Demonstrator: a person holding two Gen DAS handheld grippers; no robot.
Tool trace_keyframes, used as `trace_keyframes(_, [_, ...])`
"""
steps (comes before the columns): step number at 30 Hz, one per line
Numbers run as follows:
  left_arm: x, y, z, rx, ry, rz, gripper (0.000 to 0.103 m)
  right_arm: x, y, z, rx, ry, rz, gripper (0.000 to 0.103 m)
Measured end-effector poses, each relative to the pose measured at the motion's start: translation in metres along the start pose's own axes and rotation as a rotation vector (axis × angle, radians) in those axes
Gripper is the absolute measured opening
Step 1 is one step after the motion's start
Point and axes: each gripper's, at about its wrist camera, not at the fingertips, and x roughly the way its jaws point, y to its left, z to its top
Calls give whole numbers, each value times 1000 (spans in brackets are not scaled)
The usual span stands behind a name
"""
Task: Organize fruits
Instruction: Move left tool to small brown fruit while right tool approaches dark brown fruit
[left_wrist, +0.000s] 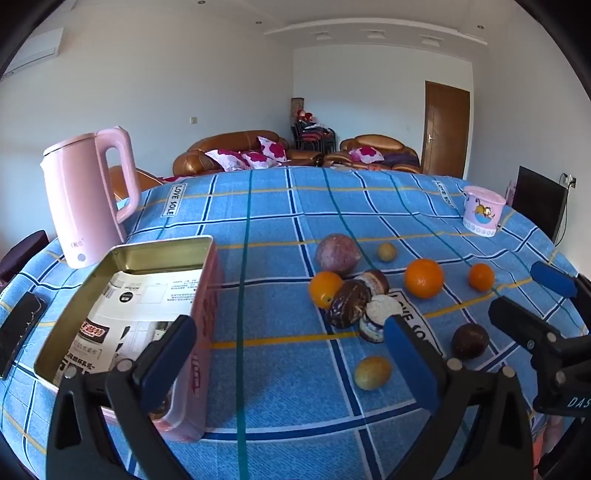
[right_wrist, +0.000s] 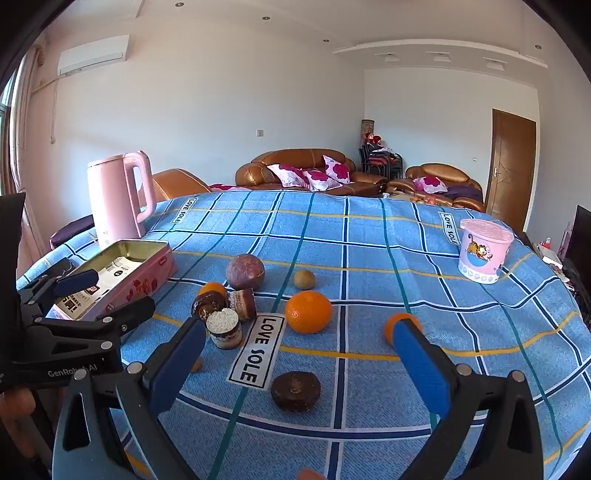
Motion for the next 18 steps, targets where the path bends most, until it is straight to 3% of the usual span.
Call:
trace_keyframes(7, [7, -12, -5, 36, 28, -56, 85, 16, -9, -20, -3, 61, 2, 101])
trace_keyframes(9, [8, -17, -6, 56, 43, -79, 81, 20, -9, -23, -3, 73, 10, 95])
trace_keyframes(11, [5, -29, -8, 65, 59, -97, 78, 25, -9, -25, -3, 91, 31, 79])
trace_keyframes(15, [18, -29, -9, 72, 107, -141, 58, 30, -6, -28, -17, 111, 44, 72])
trace_keyframes(18, [22, -30, -10, 48, 135, -172, 54, 35, -5, -29, -25, 135, 49, 64])
